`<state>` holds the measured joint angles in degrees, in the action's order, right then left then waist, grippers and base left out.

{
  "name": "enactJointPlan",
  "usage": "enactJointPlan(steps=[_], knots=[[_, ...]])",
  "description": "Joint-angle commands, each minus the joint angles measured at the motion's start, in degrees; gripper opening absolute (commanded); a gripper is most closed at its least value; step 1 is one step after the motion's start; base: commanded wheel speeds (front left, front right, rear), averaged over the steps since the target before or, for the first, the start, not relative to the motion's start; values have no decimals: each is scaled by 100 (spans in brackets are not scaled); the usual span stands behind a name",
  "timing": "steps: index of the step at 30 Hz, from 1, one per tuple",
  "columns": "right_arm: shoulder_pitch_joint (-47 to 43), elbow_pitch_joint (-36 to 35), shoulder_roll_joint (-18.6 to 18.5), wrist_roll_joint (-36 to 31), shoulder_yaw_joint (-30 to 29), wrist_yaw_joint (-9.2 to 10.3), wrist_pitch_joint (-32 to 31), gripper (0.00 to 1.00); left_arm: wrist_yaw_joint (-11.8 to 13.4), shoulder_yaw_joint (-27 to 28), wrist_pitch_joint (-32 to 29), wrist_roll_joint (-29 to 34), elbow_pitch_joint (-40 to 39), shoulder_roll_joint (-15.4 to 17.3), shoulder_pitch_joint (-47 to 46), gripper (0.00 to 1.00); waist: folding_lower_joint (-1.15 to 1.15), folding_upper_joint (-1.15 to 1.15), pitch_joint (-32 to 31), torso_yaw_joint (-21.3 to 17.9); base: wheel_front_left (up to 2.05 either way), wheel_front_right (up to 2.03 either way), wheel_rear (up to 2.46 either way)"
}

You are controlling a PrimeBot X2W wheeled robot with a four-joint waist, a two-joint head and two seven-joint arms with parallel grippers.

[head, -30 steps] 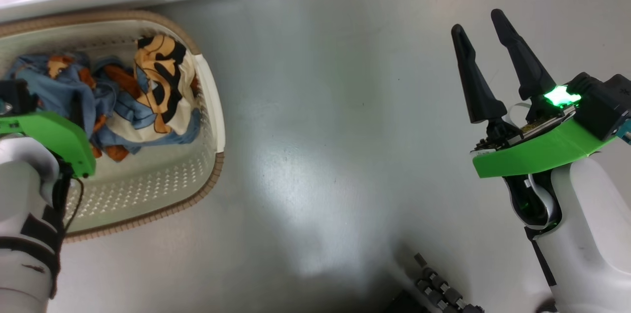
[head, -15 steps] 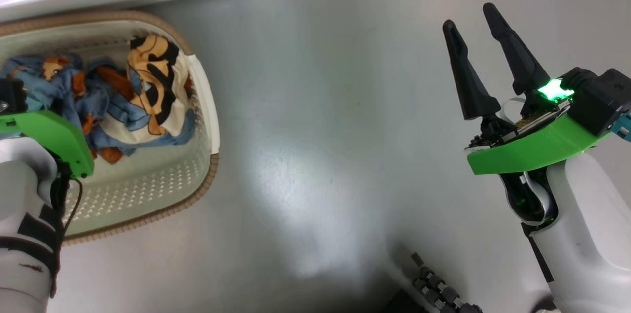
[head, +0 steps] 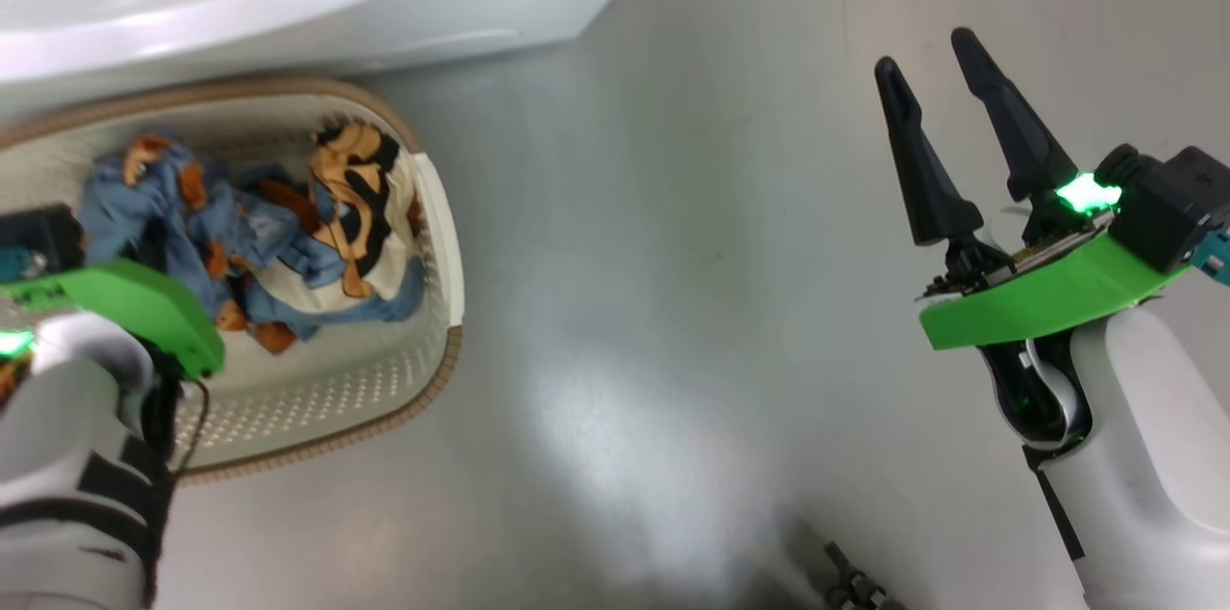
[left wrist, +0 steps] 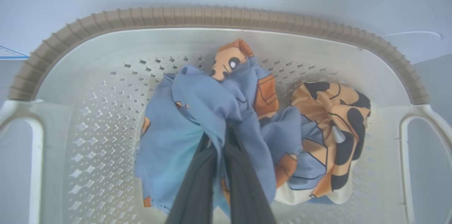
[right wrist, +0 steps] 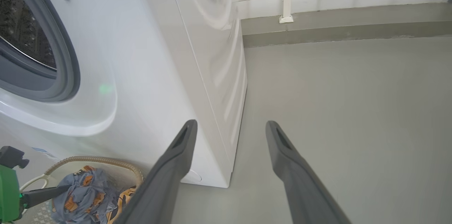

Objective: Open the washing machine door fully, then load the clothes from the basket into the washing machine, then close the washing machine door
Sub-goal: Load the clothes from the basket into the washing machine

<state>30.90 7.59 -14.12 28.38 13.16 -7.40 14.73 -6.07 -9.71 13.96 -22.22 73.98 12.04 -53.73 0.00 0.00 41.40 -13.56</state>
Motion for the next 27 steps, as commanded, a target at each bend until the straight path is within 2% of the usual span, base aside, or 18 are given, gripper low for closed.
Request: enactJointPlan(steps=[1, 12, 27], knots=[[-290, -87, -50, 27, 48, -9, 27, 100, -28, 124, 72, -40, -86, 195, 229, 0, 0, 0, -288, 119, 0, 0, 0], [-712, 97, -141, 13, -9, -9, 27, 100, -110, 393, 102, -80, -1220, 36, 1227, 0, 0, 0, -1170, 373, 0, 0, 0], [-1415, 275, -283, 11, -59, -9, 27, 100, -139, 995, 103, 320, -3025, -239, 2792, 0, 0, 0, -2344, 655, 0, 0, 0]])
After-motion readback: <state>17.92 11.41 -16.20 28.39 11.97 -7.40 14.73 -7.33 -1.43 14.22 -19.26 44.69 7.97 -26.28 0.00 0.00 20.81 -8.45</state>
